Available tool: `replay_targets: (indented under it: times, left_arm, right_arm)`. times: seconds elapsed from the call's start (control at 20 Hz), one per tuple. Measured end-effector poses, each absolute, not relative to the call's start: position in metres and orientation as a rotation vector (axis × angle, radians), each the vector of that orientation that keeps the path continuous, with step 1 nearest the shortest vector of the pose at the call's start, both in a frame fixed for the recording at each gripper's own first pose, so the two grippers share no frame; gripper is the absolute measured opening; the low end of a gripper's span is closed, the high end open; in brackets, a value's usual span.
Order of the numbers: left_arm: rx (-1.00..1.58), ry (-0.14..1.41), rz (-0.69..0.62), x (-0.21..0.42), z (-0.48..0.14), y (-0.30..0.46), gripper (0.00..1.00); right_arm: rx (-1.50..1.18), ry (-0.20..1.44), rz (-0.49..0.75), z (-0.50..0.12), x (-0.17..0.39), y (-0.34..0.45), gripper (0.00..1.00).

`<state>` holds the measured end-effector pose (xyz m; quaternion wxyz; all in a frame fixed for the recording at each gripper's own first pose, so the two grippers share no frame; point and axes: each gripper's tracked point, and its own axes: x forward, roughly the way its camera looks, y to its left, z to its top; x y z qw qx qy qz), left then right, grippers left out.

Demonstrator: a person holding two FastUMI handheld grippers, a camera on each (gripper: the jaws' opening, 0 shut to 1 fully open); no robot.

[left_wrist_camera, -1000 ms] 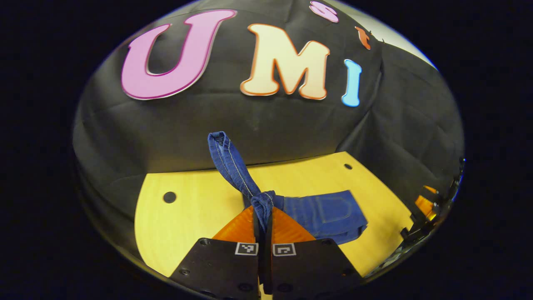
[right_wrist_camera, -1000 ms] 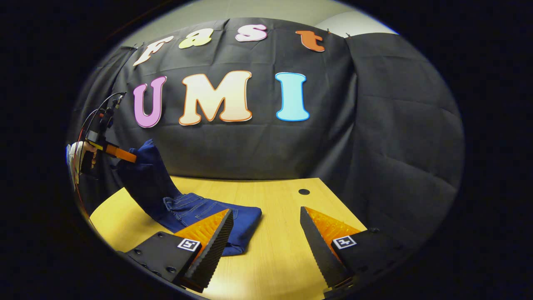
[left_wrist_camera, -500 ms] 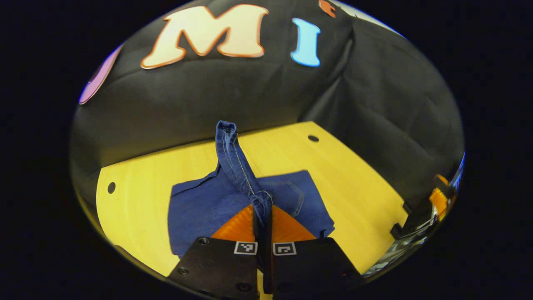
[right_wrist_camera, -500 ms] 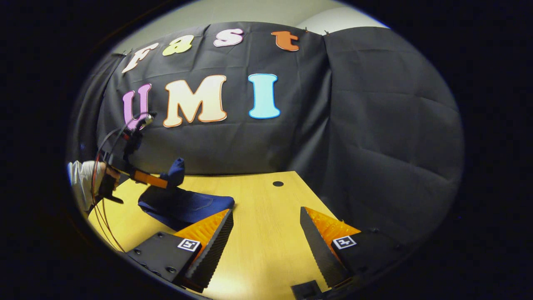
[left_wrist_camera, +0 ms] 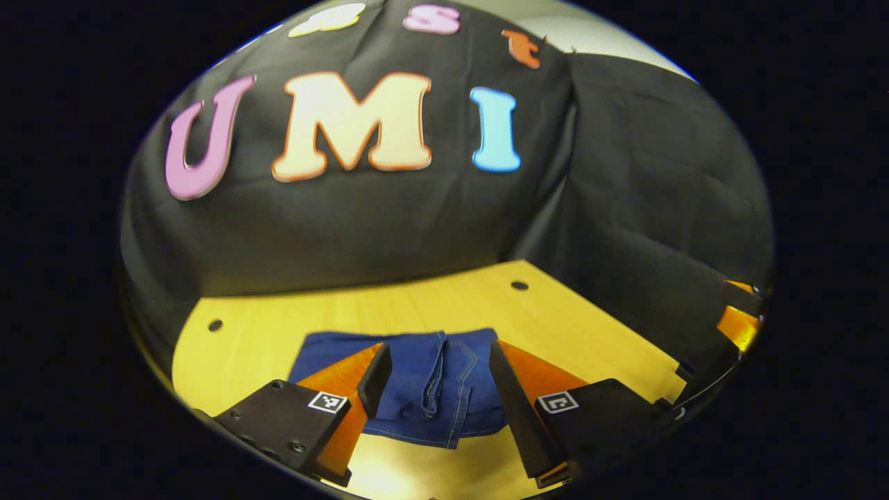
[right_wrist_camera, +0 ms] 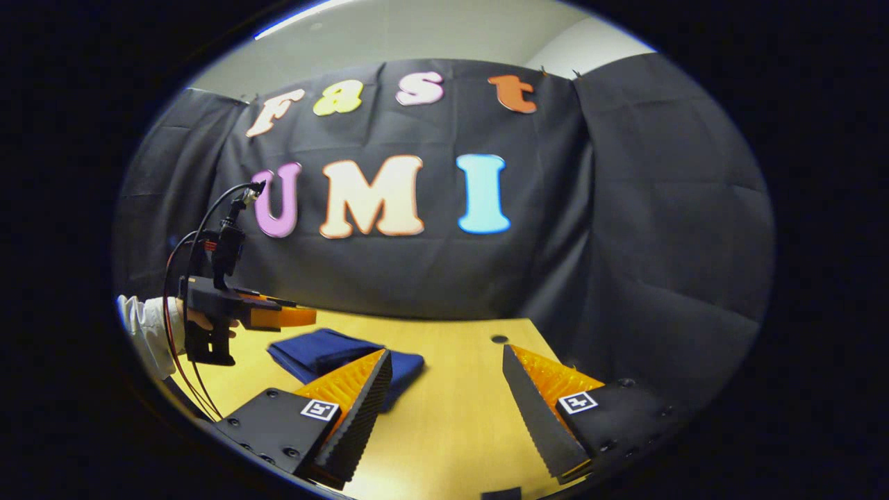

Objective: Grasp the waist and the cuffs of the jeans and fold them to make the two legs overlap; first hold the waist and fold one-third of the jeans toward the cuffs, then hold the cuffs and fold the remaining one-third in the same direction to finish folding.

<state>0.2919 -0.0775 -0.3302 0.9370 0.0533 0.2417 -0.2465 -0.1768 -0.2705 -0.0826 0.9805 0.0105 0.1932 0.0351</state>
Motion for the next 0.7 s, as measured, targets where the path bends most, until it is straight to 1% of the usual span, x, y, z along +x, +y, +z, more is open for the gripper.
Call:
replay_targets:
  times: [0.05,0.1,0.2,0.3,0.35,0.45,0.5,0.65,0.7]
  left_arm:
    - [0.109,0.45,-0.504,0.282,-0.307,-0.069,0.84]
    - [0.105,0.41,-0.496,0.272,-0.286,-0.063,0.86]
    - [0.085,0.306,-0.454,0.254,-0.237,-0.037,0.87]
    - [0.057,0.256,-0.455,0.231,-0.205,-0.022,0.87]
    - [0.049,0.256,-0.45,0.22,-0.197,-0.012,0.88]
    - [0.061,0.205,-0.427,0.2,-0.184,0.016,0.89]
    - [0.074,0.185,-0.424,0.194,-0.176,0.024,0.88]
    - [0.095,0.164,-0.418,0.173,-0.166,0.044,0.88]
    - [0.098,0.147,-0.412,0.168,-0.161,0.048,0.88]
  right_arm:
    - [0.032,0.359,0.108,-0.07,-0.172,-0.249,0.94]
    - [0.031,0.323,0.133,-0.056,-0.169,-0.23,0.98]
    - [0.026,0.25,0.162,-0.025,-0.164,-0.197,1.0]
    - [0.041,0.204,0.203,-0.001,-0.17,-0.16,0.97]
    - [0.047,0.173,0.218,0.014,-0.174,-0.146,0.97]
    - [0.037,0.123,0.24,0.036,-0.182,-0.124,1.0]
    - [0.016,0.097,0.244,0.043,-0.186,-0.116,1.0]
    - [0.007,0.074,0.249,0.052,-0.198,-0.104,1.0]
    - [0.01,0.064,0.244,0.057,-0.2,-0.102,0.99]
